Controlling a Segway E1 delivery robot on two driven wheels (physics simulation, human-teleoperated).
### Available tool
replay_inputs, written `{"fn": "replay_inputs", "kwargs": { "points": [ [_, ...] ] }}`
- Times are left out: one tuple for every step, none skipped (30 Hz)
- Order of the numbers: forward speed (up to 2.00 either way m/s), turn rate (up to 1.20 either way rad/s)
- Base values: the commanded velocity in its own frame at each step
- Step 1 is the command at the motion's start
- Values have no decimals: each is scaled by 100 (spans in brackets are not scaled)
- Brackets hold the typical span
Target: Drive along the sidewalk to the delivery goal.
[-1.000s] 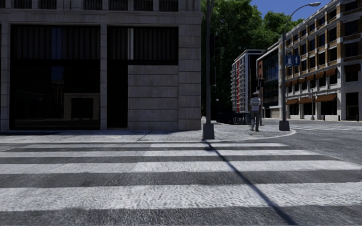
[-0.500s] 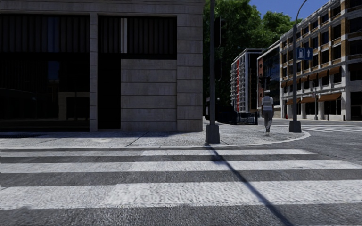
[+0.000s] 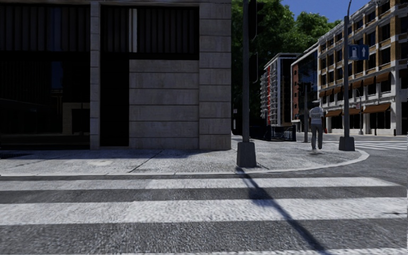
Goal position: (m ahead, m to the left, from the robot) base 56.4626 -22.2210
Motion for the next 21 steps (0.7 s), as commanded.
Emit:
{"fn": "replay_inputs", "kwargs": {
  "points": [
    [162,0],
    [162,0],
    [162,0],
    [162,0],
    [162,0],
    [162,0],
    [162,0],
    [162,0],
    [162,0],
    [162,0],
    [162,0],
    [162,0],
    [162,0],
    [162,0],
    [162,0],
    [162,0],
    [162,0],
    [162,0],
    [162,0],
    [162,0],
    [162,0]
  ]
}}
